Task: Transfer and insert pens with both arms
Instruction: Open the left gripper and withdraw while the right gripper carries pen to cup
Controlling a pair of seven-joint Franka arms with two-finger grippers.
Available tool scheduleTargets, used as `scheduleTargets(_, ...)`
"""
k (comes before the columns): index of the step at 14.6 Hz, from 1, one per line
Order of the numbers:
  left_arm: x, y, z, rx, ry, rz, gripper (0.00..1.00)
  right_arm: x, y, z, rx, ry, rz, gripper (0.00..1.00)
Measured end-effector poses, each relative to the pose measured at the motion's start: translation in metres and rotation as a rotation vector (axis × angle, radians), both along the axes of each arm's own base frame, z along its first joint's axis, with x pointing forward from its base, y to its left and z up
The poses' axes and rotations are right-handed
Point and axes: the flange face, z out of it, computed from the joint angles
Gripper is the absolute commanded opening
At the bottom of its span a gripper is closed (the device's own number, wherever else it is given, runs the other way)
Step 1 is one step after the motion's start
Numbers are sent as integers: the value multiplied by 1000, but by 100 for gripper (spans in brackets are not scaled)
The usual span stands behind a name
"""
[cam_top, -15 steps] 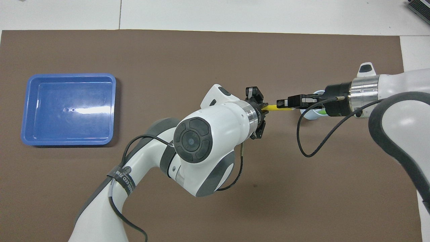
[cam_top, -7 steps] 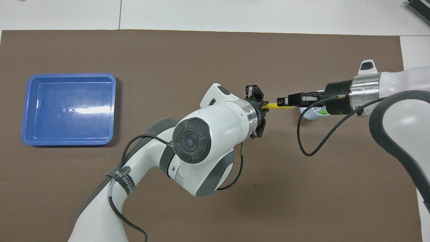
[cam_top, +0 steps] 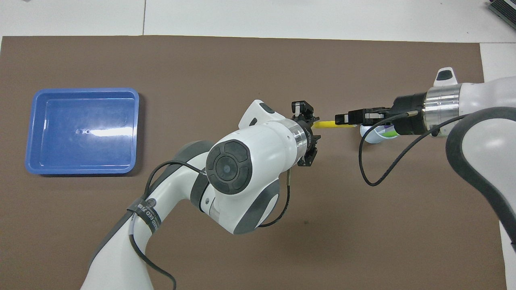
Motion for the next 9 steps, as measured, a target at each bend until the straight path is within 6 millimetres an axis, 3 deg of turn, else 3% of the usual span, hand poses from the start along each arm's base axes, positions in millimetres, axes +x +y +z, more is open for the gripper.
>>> scheduleTargets(3,12,24,4,55,58,11,48,3,-5,5,-119,-32,41,0)
scheduleTargets(9,52,112,28,161,98,-3,48,8,-23,-1,-407,-77,130,0)
